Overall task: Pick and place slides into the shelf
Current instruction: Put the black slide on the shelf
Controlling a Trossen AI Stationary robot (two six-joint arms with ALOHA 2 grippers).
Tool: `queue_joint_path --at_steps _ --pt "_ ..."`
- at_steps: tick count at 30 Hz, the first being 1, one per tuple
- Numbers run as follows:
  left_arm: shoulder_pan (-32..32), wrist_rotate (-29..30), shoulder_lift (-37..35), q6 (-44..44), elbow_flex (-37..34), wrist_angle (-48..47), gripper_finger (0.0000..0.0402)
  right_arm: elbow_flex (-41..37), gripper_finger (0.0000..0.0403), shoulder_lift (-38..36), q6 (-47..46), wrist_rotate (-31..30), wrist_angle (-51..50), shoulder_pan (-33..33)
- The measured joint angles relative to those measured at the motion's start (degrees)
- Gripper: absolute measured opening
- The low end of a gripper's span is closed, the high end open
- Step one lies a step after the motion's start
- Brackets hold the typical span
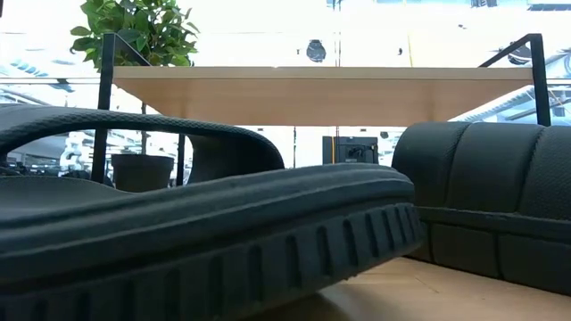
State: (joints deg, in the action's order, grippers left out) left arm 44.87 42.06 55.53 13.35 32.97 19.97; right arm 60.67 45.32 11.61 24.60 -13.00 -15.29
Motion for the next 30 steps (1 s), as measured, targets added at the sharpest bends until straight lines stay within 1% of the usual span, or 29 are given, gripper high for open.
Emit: queue_joint_path --at_steps 5,7,10,13,18,21,24,26,28,30 --pt "0.65 0.02 1.24 1.57 0.00 2.86 0.0021 7.52 0.0204 4.75 4.45 -13.40 -7.45 -7.32" --pt "0.81 0.02 1.20 1.34 0.00 2.70 0.0021 10.01 0.0218 7.04 6.46 -18.68 -9.43 -11.62" --pt "1.16 0.04 1.15 1.09 0.00 2.71 0.0021 13.50 0.0232 10.74 8.88 -28.52 -11.29 -19.14" --pt "1.19 0.03 1.15 1.08 -0.01 2.66 0.0021 16.12 0.0237 14.21 9.83 -38.09 -13.16 -26.74" --pt "1.19 0.04 1.15 1.05 -0.02 2.66 0.0021 16.50 0.0238 20.00 10.70 -53.59 -12.38 -38.72" --pt "1.17 0.04 1.15 1.03 -0.02 2.66 0.0021 16.50 0.0238 24.11 11.45 -63.87 -11.05 -43.87" --pt "1.18 0.04 1.15 1.00 -0.02 2.65 0.0021 16.50 0.0238 28.94 13.08 -73.38 -8.91 -47.14" --pt "1.19 0.04 1.15 1.12 -0.02 2.66 0.0021 16.50 0.0238 32.17 13.92 -77.10 -7.47 -48.25" --pt "1.18 0.04 1.15 1.11 -0.02 2.65 0.0021 16.50 0.0238 35.30 14.59 -78.49 -6.36 -48.91" --pt "1.19 0.04 1.15 0.92 -0.02 2.64 0.0021 16.50 0.0238 38.67 14.98 -78.62 -4.68 -49.14"
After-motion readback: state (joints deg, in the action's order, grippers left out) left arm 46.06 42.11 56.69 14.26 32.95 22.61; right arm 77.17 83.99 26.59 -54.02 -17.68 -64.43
